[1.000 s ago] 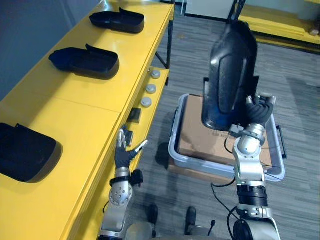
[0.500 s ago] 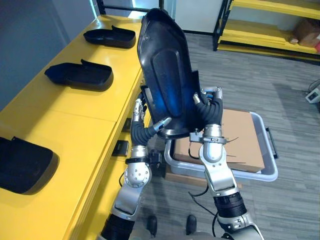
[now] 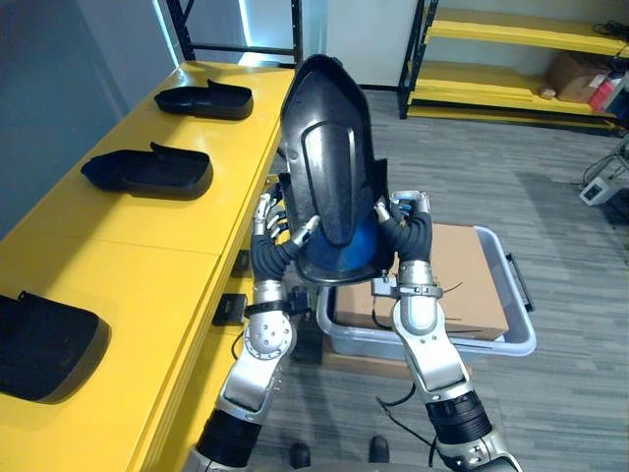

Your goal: Walk over and take plastic housings, then place them on the shelf

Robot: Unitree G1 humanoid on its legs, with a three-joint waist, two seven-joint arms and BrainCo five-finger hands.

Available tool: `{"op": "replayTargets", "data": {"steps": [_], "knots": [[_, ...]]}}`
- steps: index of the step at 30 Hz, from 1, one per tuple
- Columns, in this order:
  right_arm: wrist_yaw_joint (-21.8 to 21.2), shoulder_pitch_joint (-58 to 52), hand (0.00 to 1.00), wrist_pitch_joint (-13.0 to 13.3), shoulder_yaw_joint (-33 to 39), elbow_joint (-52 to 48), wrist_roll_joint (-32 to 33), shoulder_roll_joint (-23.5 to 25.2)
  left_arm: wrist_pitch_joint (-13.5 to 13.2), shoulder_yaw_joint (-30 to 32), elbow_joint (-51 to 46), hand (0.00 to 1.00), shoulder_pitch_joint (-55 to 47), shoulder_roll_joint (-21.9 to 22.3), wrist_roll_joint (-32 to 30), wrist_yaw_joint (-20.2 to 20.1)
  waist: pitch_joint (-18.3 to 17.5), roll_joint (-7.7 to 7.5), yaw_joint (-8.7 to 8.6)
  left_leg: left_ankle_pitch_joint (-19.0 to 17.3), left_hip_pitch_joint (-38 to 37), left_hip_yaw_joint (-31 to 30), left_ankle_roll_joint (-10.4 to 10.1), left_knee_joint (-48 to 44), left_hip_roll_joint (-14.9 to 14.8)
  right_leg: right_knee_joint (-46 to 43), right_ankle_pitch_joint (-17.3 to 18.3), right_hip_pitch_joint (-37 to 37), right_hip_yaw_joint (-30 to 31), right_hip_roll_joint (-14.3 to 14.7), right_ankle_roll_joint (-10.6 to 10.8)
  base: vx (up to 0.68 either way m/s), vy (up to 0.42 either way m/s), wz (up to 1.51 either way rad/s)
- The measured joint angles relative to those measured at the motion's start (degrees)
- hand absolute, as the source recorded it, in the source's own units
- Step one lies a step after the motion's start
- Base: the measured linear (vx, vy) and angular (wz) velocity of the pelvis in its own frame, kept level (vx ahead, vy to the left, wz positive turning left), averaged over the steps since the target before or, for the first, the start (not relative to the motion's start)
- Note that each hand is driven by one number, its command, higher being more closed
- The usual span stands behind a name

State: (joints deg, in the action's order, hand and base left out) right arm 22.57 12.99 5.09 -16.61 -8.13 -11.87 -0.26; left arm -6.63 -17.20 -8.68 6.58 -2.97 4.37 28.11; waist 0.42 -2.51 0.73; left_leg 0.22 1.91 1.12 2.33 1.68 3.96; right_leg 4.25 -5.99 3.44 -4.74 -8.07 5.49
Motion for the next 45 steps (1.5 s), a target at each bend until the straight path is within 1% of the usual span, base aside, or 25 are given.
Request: {"op": "replayTargets", "data": {"steps": [4, 9, 10, 13, 14, 15, 18, 19, 21, 23, 25, 26, 28, 30, 32, 34, 35, 37, 38, 39, 40, 41, 43, 45], "knots": [[0.0, 0.04, 1.0, 0.65, -0.24, -0.04, -0.57, -0.26, 0.02, 0.0, 0.27, 1.0, 0.0, -0.2, 2.31, -0.02, -0.73, 0.0, 0.02, 0.01, 0.0, -0.01, 0.01, 0.02, -0.01, 0.0, 0.0, 0.01, 0.0, 0.02, 0.0, 0.0, 0.0, 0.0], [-0.01, 0.2, 1.0, 1.06, -0.32, -0.23, -1.78, -0.26, 0.0, 0.0, 0.27, 1.0, -0.01, -0.19, 3.53, -0.27, -0.88, -0.02, 0.04, 0.02, -0.15, -0.09, 0.02, 0.08, 0.01, -0.04, 0.0, -0.13, -0.04, 0.01, 0.0, 0.0, 0.0, 0.0], [-0.05, 0.22, 0.0, 1.06, -0.4, -0.76, -1.98, -0.26, 0.0, 0.01, 0.28, 1.0, -0.02, -0.18, 3.97, -0.46, -0.9, -0.02, 0.07, 0.03, -0.36, -0.11, 0.03, 0.25, 0.01, -0.06, 0.01, -0.25, -0.04, 0.02, 0.0, 0.0, 0.0, 0.0], [-0.35, 0.24, 0.0, 1.08, -0.66, -2.52, -2.26, -0.29, -0.18, 0.07, 0.28, 1.0, -0.03, -0.1, 3.98, -1.04, -1.09, -0.04, 0.03, 0.04, -0.56, -0.13, 0.04, 0.4, 0.02, -0.12, 0.01, -0.34, -0.02, 0.02, 0.0, 0.0, 0.0, 0.0], [-0.45, 0.36, 0.0, 1.21, -0.82, -2.88, -2.24, -0.31, -0.18, 0.43, 0.28, 1.0, -0.16, 0.04, 4.0, -1.81, -1.45, -0.02, 0.01, 0.04, -0.61, -0.13, 0.04, 0.46, 0.02, -0.13, 0.02, -0.35, -0.02, 0.03, 0.01, 0.0, 0.0, 0.0], [-0.96, 0.57, 0.0, 1.28, -1.19, -3.17, -2.23, -0.42, -0.18, 0.86, 0.35, 1.0, -0.53, 0.08, 4.0, -2.18, -2.04, 0.01, -0.03, 0.04, -0.66, -0.13, 0.04, 0.58, 0.02, -0.13, 0.04, -0.34, -0.02, 0.04, 0.04, 0.0, 0.0, 0.0], [-2.81, 2.34, 0.0, 1.58, -1.73, -4.51, -2.22, -1.04, -0.18, 2.08, 0.58, 1.0, -0.86, 0.43, 4.01, -3.36, -2.18, 0.02, 0.03, 0.05, -0.92, -0.26, 0.05, 0.66, 0.02, -0.17, 0.06, -0.6, -0.12, 0.04, 0.05, 0.0, 0.0, 0.0], [-3.75, 3.31, 0.0, 2.23, -1.81, -4.52, -2.21, -1.6, -0.24, 2.38, 0.83, 1.0, -0.96, 0.53, 4.03, -3.68, -2.18, 0.02, 0.06, 0.05, -1.18, -0.27, 0.06, 0.74, 0.03, -0.21, 0.07, -0.76, -0.11, 0.03, 0.05, 0.0, 0.0, 0.0], [-4.2, 4.22, 0.0, 3.29, -2.24, -4.63, -2.07, -1.86, -0.29, 2.54, 2.25, 1.0, -1.1, 0.6, 4.03, -5.27, -2.18, 0.02, 0.15, 0.07, -2.24, -0.4, 0.07, 1.51, 0.03, -0.3, 0.28, -1.37, -0.06, 0.07, 0.1, 0.0, 0.0, 0.0], [-4.73, 4.84, 0.0, 3.65, -2.41, -6.03, -1.49, -1.81, -0.26, 3.07, 2.53, 1.0, -1.58, 0.69, 4.08, -5.63, -2.19, 0.01, 0.13, 0.07, -2.34, -0.39, 0.07, 1.75, 0.04, -0.52, 0.56, -1.28, -0.02, 0.06, -0.15, 0.0, 0.0, 0.0], [-4.98, 6.22, 0.0, 4.95, -1.48, -9.59, -0.14, -1.68, -0.18, 3.83, 2.82, 1.0, -3.39, 1.02, 3.93, -5.96, -2.19, 0.01, 0.0, 0.06, -2.63, -0.3, 0.06, 2.32, 0.05, -0.53, 0.62, -1.22, 0.04, 0.04, -0.12, 0.01, 0.003, -0.02], [-5.04, 7.38, 0.0, 6.09, -0.25, -11.38, 0.96, -1.49, -0.08, 3.92, 3.15, 1.0, -4.63, 0.63, 3.76, -6.8, -2.2, 0.0, 0.02, 0.07, -2.71, -0.21, 0.07, 2.32, 0.06, -0.54, 0.68, -1.25, 0.05, 0.02, -0.09, 0.0, 0.0, 0.0], [-5.05, 9.01, 0.0, 8.06, 2.31, -13.2, 2.72, -1.28, 0.28, 4.13, 4.12, 1.0, -5.73, 0.54, 1.33, -7.11, -2.21, -0.02, 0.1, 0.08, -2.73, -0.15, 0.08, 2.31, 0.08, -0.54, 0.59, -1.29, 0.03, 0.0, 0.11, 0.0, 0.0, 0.0], [-5.08, 9.65, 0.0, 8.78, 4.22, -13.48, 4.64, -1.31, 1.38, 4.68, 4.3, 1.0, -5.86, 0.55, -0.84, -7.09, -2.23, -0.05, 0.11, 0.18, -2.76, -0.14, 0.22, 2.31, 0.06, -0.5, 0.6, -1.34, 0.01, 0.01, 0.14, 0.0, 0.0, 0.0], [-5.06, 9.63, 0.0, 9.3, 6.36, -13.51, 6.35, -1.29, 1.75, 5.78, 4.3, 1.0, -5.87, 0.65, -3.24, -7.61, -2.23, -0.05, 0.07, 0.18, -2.77, -0.13, 0.23, 2.33, 0.07, -0.4, 0.6, -1.39, 0.0, 0.01, 0.14, 0.0, 0.0, 0.0], [-4.97, 9.59, 0.0, 10.1, 10.74, -13.57, 9.43, -1.35, 1.79, 6.92, 4.3, 1.0, -6.01, 0.7, -5.64, -7.98, -2.23, -0.05, -0.01, 0.18, -2.9, -0.14, 0.23, 2.36, 0.07, -0.31, 0.6, -1.57, -0.03, 0.01, 0.14, 0.0, 0.0, 0.0], [-4.94, 9.59, 0.0, 10.2, 12.14, -13.57, 9.83, -1.33, 1.79, 7.12, 4.29, 1.0, -6.15, 0.73, -6.08, -8.01, -2.23, -0.05, 0.0, 0.18, -3.0, -0.14, 0.23, 2.39, 0.07, -0.26, 0.61, -1.66, -0.04, 0.01, 0.14, 0.0, 0.0, 0.0], [-4.06, 9.16, 0.0, 10.42, 18.19, -13.58, 11.82, -1.45, 1.8, 8.82, 4.25, 1.0, -7.99, 1.47, -7.86, -8.0, -2.22, -0.05, -0.1, 0.16, -3.86, -0.14, 0.22, 2.84, 0.06, -0.27, 0.87, -2.29, -0.05, 0.02, 0.26, 0.0, 0.0, 0.0], [-3.78, 8.8, 0.0, 10.72, 19.91, -13.58, 12.0, -1.54, 1.8, 9.18, 4.25, 1.0, -8.5, 1.61, -7.97, -7.99, -2.23, -0.05, -0.11, 0.16, -3.99, -0.14, 0.22, 2.99, 0.05, -0.31, 0.93, -2.34, -0.05, 0.03, 0.28, 0.0, 0.0, 0.0], [-3.37, 7.72, 0.0, 11.32, 23.61, -13.58, 12.55, -2.06, 1.8, 9.98, 4.14, 1.0, -9.56, 1.69, -8.7, -8.02, -2.23, -0.05, -0.08, 0.16, -4.03, -0.16, 0.22, 3.34, 0.05, -0.35, 1.01, -2.21, -0.04, 0.04, 0.32, 0.0, 0.0, 0.0], [-2.85, 6.94, 0.0, 11.39, 25.27, -13.56, 12.84, -2.55, 1.8, 10.5, 4.13, 1.0, -10.1, 1.76, -9.28, -8.0, -2.22, -0.05, -0.06, 0.16, -4.02, -0.17, 0.21, 3.46, 0.07, -0.34, 1.07, -2.17, -0.05, 0.01, 0.36, -0.01, -0.005, 0.03], [-2.18, 3.53, 0.0, 11.45, 30.32, -13.34, 13.61, -3.53, 1.8, 11.49, 3.97, 1.0, -11.74, 1.85, -9.84, -7.99, -2.23, -0.05, -0.1, 0.15, -4.02, -0.17, 0.2, 3.53, 0.12, -0.4, 1.29, -2.17, -0.1, -0.06, 0.61, 0.0, -0.001, 0.04], [-1.67, 0.59, 0.0, 11.55, 33.55, -12.38, 13.67, -4.12, 1.8, 12.81, 3.33, 1.0, -12.92, 1.85, -10.24, -8.03, -2.23, -0.05, -0.21, 0.15, -4.02, -0.17, 0.2, 3.55, 0.13, -0.42, 1.34, -2.16, -0.14, -0.08, 0.64, 0.0, -0.001, 0.02], [-1.12, -5.12, 0.0, 11.11, 39.05, -6.87, 14.04, -4.7, 1.82, 15.0, 0.56, 1.0, -15.39, 1.96, -11.92, -8.03, -2.22, -0.05, -0.77, 0.14, -3.95, -0.26, 0.2, 3.54, 0.14, -0.34, 1.4, -2.13, -0.19, -0.08, 0.65, 0.02, -0.006, 0.0]]}}
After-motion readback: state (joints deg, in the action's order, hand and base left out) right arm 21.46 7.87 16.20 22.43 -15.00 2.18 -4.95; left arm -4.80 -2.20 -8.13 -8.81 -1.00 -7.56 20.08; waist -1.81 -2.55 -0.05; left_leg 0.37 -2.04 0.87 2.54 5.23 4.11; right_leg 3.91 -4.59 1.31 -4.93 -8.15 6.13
